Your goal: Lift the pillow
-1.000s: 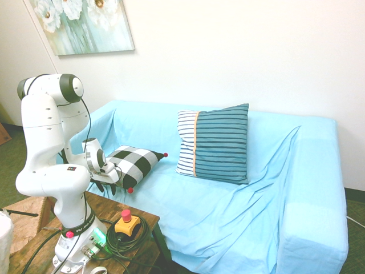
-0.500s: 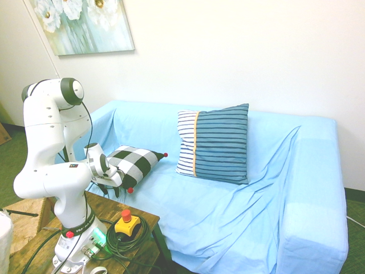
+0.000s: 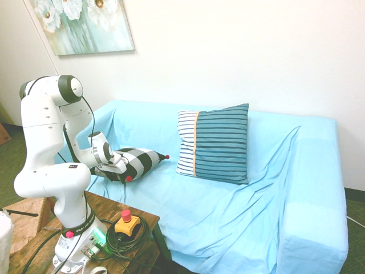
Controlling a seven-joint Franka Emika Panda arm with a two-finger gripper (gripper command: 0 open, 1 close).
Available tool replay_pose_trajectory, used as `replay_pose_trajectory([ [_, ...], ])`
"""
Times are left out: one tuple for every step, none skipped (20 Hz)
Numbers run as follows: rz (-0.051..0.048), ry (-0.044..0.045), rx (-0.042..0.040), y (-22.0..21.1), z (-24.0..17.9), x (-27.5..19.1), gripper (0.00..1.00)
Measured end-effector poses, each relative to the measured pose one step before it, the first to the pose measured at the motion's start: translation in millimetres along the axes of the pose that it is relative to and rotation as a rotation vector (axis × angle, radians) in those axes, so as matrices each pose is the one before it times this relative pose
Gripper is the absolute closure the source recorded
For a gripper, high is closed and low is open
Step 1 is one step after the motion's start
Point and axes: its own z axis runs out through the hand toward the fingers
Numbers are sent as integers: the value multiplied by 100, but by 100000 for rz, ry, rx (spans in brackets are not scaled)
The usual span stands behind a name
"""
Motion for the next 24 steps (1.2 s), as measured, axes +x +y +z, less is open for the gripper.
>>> replay_pose_trajectory([
  [497,714,911,-1019,-1123,937,0],
  [289,624,994,-1201,-1231,1017,0],
  [232,802,1409,-1192,-1088,1060,0],
  [250,538,805,-1264,-999,1112,0],
  [331,426,940,-1435,-1034,1207,0],
  [-172,255,991,-1433,-958,1146,0],
  [-256,578,1139,-1505,-954,1160,0],
  [46,634,933,-1525,-867,1184,0],
  [119,769,938,-1436,-754,1376,0],
  [523,927,1141,-1313,-556,1445,0],
  [767,407,1076,-1145,-394,1497,0],
  [531,412,1499,-1125,-294,1564,0],
  [625,506,1406,-1027,-190,1550,0],
  [653,192,1066,-989,-127,1431,0],
  [697,-201,534,-995,-105,1222,0],
  [461,-233,630,-1021,-146,1007,0],
  [196,70,1258,-1109,-133,792,0],
  [60,-26,604,-1041,-85,642,0],
  [115,365,284,-1012,-133,596,0],
  [199,283,236,-923,-180,558,0],
  [341,-11,318,-764,-184,419,0],
  [241,-108,123,-490,-210,261,0],
  [112,-3,-154,2,-4,92,0],
  [240,-191,-1095,455,138,78,0],
])
